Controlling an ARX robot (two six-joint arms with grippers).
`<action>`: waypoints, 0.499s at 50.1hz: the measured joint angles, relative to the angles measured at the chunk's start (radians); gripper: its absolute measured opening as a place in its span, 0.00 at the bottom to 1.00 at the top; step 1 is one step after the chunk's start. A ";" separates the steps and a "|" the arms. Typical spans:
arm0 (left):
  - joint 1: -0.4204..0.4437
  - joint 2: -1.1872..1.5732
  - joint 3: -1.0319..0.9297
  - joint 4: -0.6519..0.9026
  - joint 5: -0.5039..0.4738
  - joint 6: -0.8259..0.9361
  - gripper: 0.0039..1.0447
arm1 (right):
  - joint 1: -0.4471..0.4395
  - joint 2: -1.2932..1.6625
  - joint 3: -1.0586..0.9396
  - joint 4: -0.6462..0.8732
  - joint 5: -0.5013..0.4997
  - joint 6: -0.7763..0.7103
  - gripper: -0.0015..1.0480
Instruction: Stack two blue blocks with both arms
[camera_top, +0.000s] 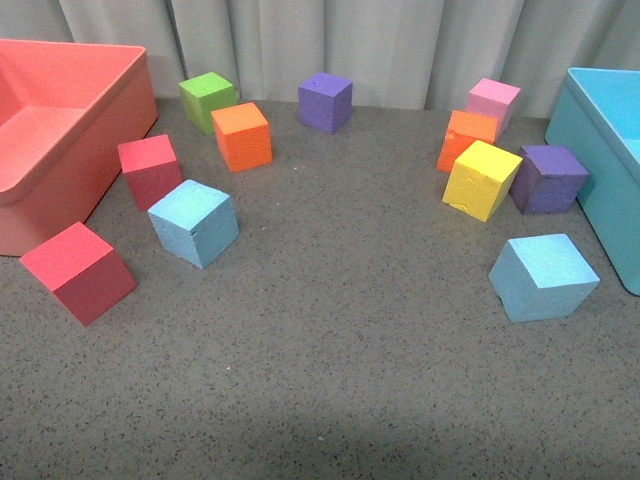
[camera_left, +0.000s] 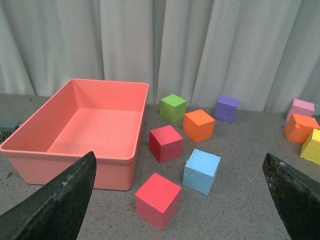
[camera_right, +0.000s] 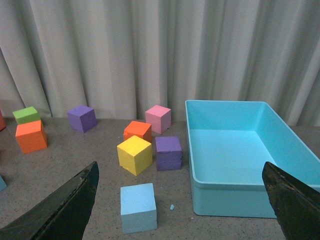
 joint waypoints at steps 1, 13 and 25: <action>0.000 0.000 0.000 0.000 0.000 0.000 0.94 | 0.000 0.000 0.000 0.000 0.000 0.000 0.91; 0.000 0.000 0.000 0.000 0.000 0.000 0.94 | 0.000 0.000 0.000 0.000 0.000 0.000 0.91; 0.000 0.000 0.000 0.000 0.000 0.000 0.94 | 0.000 0.000 0.000 0.000 0.000 0.000 0.91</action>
